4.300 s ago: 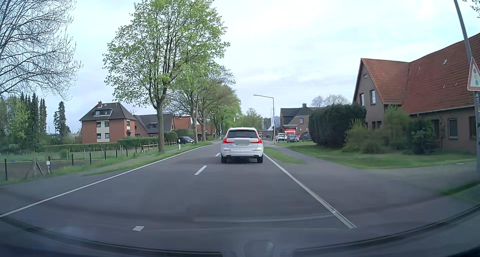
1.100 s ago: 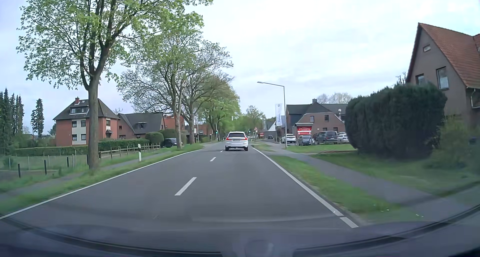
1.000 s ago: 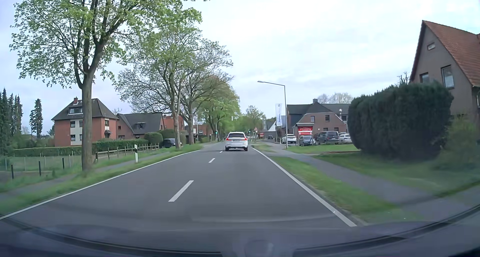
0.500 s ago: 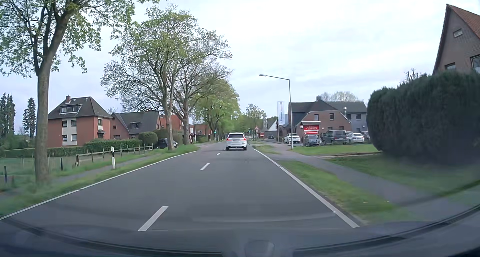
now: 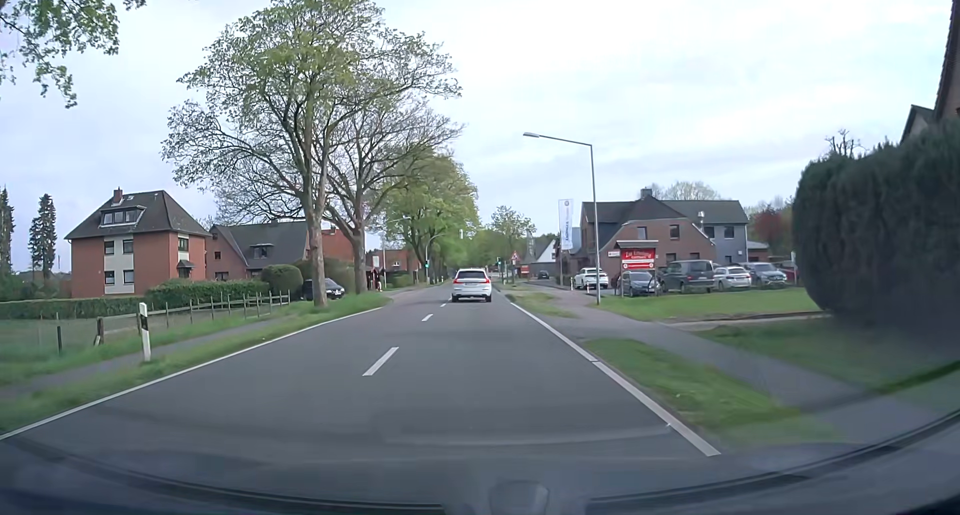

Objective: Follow the waypoints while adhering to traffic rules and regulations

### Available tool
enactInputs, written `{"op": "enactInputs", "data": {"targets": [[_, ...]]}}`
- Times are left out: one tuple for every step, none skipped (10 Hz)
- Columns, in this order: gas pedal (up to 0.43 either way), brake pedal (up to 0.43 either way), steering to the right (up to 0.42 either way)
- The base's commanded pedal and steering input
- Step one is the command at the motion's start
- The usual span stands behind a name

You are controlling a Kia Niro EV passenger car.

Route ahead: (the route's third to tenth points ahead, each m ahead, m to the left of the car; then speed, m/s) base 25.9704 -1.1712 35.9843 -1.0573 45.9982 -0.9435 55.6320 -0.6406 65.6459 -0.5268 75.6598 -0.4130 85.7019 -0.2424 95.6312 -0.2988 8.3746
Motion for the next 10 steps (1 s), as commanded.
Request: {"op": "enactInputs", "data": {"targets": [[0.268,0.000,-0.002],[0.248,0.000,-0.003],[0.240,0.000,-0.003],[0.240,0.000,-0.003],[0.240,0.000,-0.003],[0.209,0.000,-0.003],[0.169,0.000,-0.003],[0.169,0.000,-0.003],[0.169,0.000,-0.003],[0.169,0.000,-0.003]]}}
